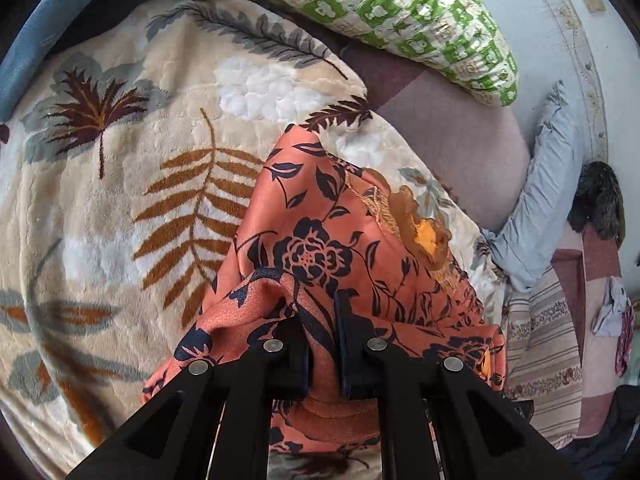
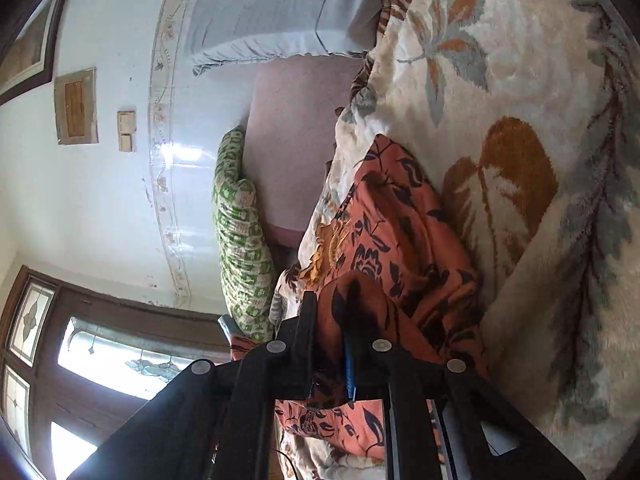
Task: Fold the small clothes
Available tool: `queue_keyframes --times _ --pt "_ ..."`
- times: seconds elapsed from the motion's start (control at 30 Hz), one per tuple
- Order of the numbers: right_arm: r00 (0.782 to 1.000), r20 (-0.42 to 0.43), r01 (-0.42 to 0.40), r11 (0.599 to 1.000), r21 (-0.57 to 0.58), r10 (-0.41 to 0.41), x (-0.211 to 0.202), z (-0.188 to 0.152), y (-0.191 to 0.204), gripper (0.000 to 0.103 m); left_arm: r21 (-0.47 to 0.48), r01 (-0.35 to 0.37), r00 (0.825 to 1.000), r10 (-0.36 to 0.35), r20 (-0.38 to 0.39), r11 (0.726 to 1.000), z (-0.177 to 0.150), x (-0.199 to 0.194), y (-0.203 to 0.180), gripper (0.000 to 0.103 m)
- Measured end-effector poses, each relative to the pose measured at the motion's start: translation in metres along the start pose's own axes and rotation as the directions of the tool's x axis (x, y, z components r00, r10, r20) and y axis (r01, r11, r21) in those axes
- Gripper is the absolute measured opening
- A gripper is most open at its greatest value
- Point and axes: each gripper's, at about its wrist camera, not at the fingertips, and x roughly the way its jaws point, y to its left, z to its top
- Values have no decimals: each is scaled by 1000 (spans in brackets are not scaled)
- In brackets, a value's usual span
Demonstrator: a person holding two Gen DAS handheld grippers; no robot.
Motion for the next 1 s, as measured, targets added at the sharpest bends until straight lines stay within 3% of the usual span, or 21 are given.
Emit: queue_keyframes --times 0.1,0.3,0.37,0.5,0.6,0.67,0.77,0.87,1.0 --pt "1000 16 16 999 45 -17 17 8 -17 14 -48 -43 999 42 -35 998 19 32 6 9" --pt "999 26 -29 998 59 27 30 13 -33 17 -110 -82 994 73 -82 991 38 76 10 9" --pt "998 25 -53 996 75 51 28 16 -35 25 -106 -83 994 75 -83 991 41 80 8 11" --pt "988 65 -147 984 96 142 9 18 -29 52 -104 -40 996 31 -80 994 40 74 4 17" --pt "981 100 -167 986 24 164 -9 20 -10 54 -100 4 997 -12 -78 995 37 64 1 20" --pt "989 123 -67 994 -87 77 -17 22 9 60 -83 36 997 -42 -71 996 38 57 -2 22" --pt "989 117 114 962 -249 -87 -10 19 33 65 -41 74 995 -76 -57 996 39 37 -2 22" --pt "973 93 230 906 -355 -211 7 13 44 65 -14 72 997 -72 -5 997 46 15 -1 25" --pt "950 83 307 848 -432 -302 24 6 48 65 33 75 994 -77 75 997 50 -15 4 42"
